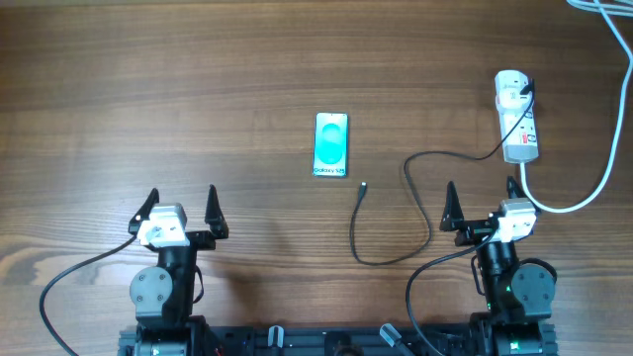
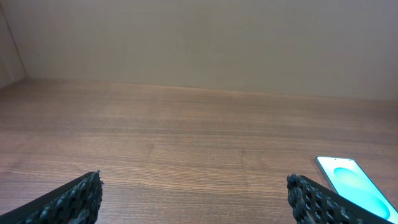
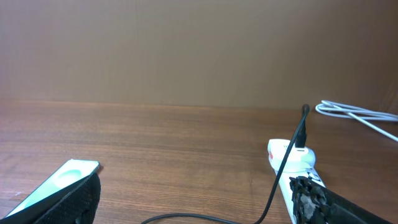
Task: Plug charger to phone and switch on socket
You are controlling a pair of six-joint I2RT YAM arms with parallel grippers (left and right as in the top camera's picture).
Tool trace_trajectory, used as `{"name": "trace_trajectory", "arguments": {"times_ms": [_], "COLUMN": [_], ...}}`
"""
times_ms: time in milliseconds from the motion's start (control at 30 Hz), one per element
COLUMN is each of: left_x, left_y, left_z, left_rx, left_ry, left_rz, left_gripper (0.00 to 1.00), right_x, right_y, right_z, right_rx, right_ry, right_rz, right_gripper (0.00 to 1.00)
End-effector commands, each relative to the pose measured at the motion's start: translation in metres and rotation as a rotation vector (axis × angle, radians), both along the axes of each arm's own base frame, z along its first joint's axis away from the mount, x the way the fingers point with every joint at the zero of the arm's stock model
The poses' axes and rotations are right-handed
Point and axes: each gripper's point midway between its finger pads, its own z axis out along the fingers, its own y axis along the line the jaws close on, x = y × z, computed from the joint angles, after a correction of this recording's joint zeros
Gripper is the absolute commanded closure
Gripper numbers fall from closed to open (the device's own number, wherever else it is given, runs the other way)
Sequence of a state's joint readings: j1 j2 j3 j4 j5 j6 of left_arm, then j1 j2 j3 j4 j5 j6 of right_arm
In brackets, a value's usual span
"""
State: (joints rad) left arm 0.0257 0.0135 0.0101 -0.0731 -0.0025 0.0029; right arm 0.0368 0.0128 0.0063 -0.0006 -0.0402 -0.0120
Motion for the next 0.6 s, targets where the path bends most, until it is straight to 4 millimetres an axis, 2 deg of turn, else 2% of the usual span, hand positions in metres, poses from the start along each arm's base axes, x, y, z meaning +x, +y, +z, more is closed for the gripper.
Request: {"name": "trace_trajectory", "arguments": {"times_ms": [0,567], "left_x": [-0.0002,0.0000], "left_y": [-0.0002,-0.0008], "left_z": [-0.0013,0.0010], "left_rx": [0.015,0.015], "left_ry": [0.001,-0.009], "left_rz": [-0.005,-0.008], "left_gripper": [0.00,0.00], "right_x": [0.0002,0.0002], "right_y": [0.0001,0.0001], "right_z": [-0.0003,-0.0003], "right_rx": [0.013,0.013], "right_ry": [0.001,0.001], "right_rz": [-0.002,-0.002], "right_gripper": [0.00,0.00]}}
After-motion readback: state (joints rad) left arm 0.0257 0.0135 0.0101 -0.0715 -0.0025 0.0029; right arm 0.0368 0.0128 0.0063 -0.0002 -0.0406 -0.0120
